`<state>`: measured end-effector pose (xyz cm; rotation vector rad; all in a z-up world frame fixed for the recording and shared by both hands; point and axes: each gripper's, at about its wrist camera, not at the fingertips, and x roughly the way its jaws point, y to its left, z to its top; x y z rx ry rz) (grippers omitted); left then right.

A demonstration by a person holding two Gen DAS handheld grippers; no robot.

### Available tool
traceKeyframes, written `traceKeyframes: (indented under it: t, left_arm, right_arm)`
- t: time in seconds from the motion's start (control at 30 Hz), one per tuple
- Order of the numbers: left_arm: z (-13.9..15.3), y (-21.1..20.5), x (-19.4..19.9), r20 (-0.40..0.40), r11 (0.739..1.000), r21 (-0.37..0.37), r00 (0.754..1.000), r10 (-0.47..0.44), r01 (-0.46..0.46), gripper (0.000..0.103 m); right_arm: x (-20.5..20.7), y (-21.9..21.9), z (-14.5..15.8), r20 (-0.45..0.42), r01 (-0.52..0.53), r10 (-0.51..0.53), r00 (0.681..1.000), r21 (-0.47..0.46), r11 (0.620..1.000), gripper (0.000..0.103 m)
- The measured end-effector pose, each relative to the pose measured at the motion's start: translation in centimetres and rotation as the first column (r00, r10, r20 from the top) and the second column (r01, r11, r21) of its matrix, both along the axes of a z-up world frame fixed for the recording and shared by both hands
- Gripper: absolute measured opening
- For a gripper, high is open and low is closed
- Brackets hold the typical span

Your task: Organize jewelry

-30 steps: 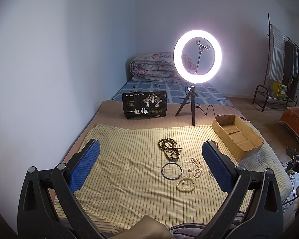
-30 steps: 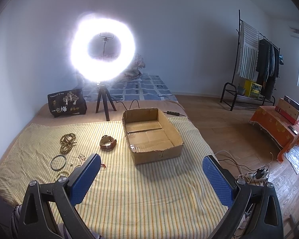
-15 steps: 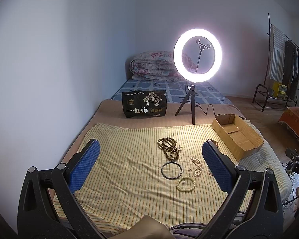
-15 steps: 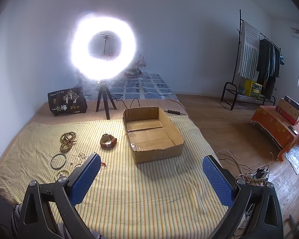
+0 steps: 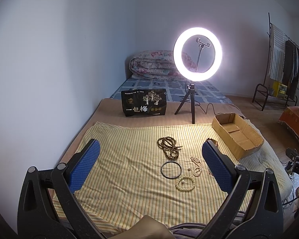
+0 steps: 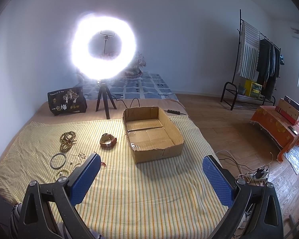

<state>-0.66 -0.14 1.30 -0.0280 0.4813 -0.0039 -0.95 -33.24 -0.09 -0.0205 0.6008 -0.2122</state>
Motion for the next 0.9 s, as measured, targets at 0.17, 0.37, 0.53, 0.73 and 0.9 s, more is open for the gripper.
traceKeyframes:
  t: [0.17,0.37,0.53,0.73,0.9]
  left_arm:
    - [-0.3,-0.1,0.0,-0.004,1.000,0.004,1.000,0.001,-0.001,0.103]
    - [-1.3,0.1,0.8,-0.024,1.000,0.007,1.000,0.008,-0.008,0.103]
    - [-2.1,0.5,1.8,-0.043,1.000,0.007,0.999,0.012,-0.011,0.103]
    - [-3.9,1.8,4.4,-0.091,0.999,0.008,0.995,0.032,-0.031,0.103]
    - [-5.8,3.2,7.5,-0.161,0.999,-0.024,0.987,0.029,-0.033,0.103]
  right_arm:
    - [0.1,0.0,-0.2,-0.004,-0.001,0.001,1.000,-0.002,1.000,0.103]
    - [0.5,0.0,-0.8,-0.015,-0.005,0.005,1.000,-0.002,1.000,0.103]
    - [1.3,0.0,-1.4,-0.026,-0.016,0.016,1.000,-0.005,1.000,0.103]
    - [3.0,0.4,-2.5,-0.034,-0.061,0.060,0.998,-0.019,0.998,0.103]
    - [5.3,0.9,-3.9,-0.063,-0.123,0.121,0.991,-0.027,0.992,0.103]
